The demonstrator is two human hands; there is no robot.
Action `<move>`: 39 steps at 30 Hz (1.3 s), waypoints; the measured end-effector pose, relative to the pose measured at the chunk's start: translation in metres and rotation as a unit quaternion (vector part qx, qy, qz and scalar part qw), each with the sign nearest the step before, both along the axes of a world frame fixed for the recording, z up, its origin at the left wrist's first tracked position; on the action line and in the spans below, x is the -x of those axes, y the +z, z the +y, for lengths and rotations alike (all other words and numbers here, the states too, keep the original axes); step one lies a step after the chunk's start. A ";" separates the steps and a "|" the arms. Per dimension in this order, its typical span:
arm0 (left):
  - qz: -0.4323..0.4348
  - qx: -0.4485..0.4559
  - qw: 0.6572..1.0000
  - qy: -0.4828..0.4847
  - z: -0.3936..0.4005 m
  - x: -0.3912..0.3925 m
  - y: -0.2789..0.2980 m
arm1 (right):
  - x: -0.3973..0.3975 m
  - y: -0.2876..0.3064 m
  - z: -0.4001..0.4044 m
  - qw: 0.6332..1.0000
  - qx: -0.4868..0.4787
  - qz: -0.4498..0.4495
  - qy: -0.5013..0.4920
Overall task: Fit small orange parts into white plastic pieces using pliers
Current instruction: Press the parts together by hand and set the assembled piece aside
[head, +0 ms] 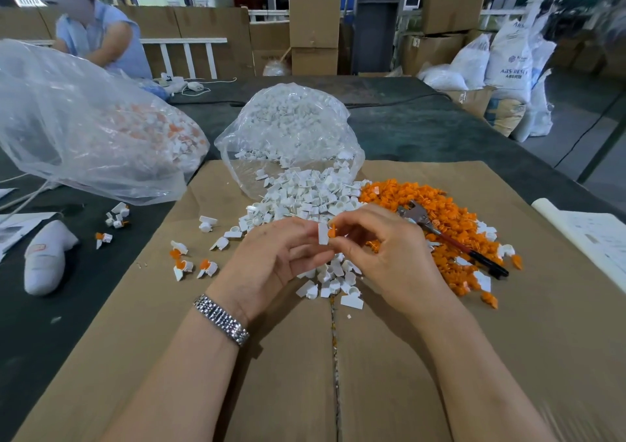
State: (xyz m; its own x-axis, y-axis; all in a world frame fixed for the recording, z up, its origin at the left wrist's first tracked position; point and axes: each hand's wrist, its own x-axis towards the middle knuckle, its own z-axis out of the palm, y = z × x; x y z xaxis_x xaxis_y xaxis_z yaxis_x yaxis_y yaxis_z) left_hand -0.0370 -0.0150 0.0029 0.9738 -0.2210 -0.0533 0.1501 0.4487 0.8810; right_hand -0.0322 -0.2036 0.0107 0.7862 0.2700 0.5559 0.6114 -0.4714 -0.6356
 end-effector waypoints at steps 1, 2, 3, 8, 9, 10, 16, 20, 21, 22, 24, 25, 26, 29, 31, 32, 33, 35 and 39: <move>0.001 -0.001 1.000 -0.002 0.001 0.000 0.000 | 0.000 0.000 0.001 1.000 0.005 0.000 0.002; 0.000 -0.010 1.000 0.002 0.001 0.000 0.000 | 0.000 -0.001 0.001 1.000 0.010 0.000 0.004; 0.002 -0.020 1.000 0.010 0.001 0.000 0.000 | 0.001 -0.001 0.002 1.000 0.015 0.001 0.003; 0.008 -0.042 0.999 0.029 -0.001 0.001 0.000 | 0.002 -0.001 0.003 0.999 0.003 0.032 0.021; 0.006 -0.049 0.998 0.036 -0.001 0.001 0.001 | 0.002 -0.001 0.003 0.999 0.006 0.035 0.025; 0.005 -0.054 0.997 0.046 -0.002 0.001 0.001 | 0.002 -0.001 0.003 0.999 0.008 0.041 0.026; 0.010 -0.037 0.996 0.076 -0.003 0.002 0.000 | -0.002 -0.003 -0.004 0.967 -0.129 0.219 0.036; 0.007 -0.047 0.996 0.069 -0.003 0.002 -0.001 | -0.004 -0.007 -0.003 0.946 -0.176 0.271 0.030; 0.005 -0.054 0.996 0.070 -0.003 0.003 -0.001 | -0.004 -0.007 -0.002 0.942 -0.183 0.279 0.032; 0.003 -0.063 0.995 0.075 -0.004 0.003 -0.001 | -0.005 -0.008 -0.001 0.937 -0.193 0.288 0.034; 0.000 -0.082 0.992 0.091 -0.005 0.003 0.000 | -0.005 -0.007 0.000 0.926 -0.218 0.306 0.041; -0.003 -0.089 0.991 0.096 -0.005 0.003 0.000 | -0.005 -0.007 0.000 0.919 -0.233 0.315 0.046; -0.006 -0.097 0.990 0.098 -0.005 0.003 0.001 | -0.004 -0.006 0.000 0.911 -0.250 0.324 0.053; -0.011 -0.110 0.989 0.098 -0.006 0.003 0.001 | -0.004 -0.005 0.001 0.890 -0.285 0.347 0.073; -0.012 -0.105 0.990 0.095 -0.006 0.003 0.001 | -0.004 -0.005 0.001 0.895 -0.278 0.343 0.066; -0.011 -0.105 0.990 0.094 -0.007 0.003 0.000 | -0.004 -0.006 0.002 0.899 -0.271 0.340 0.057; -0.010 -0.106 0.990 0.092 -0.007 0.003 0.000 | -0.005 -0.006 0.002 0.901 -0.268 0.338 0.048; -0.005 -0.106 0.990 0.089 -0.008 0.004 0.000 | -0.005 -0.006 0.003 0.902 -0.269 0.335 0.033; 0.016 -0.088 0.993 0.076 -0.007 0.004 0.001 | -0.004 -0.007 0.004 0.895 -0.291 0.338 0.019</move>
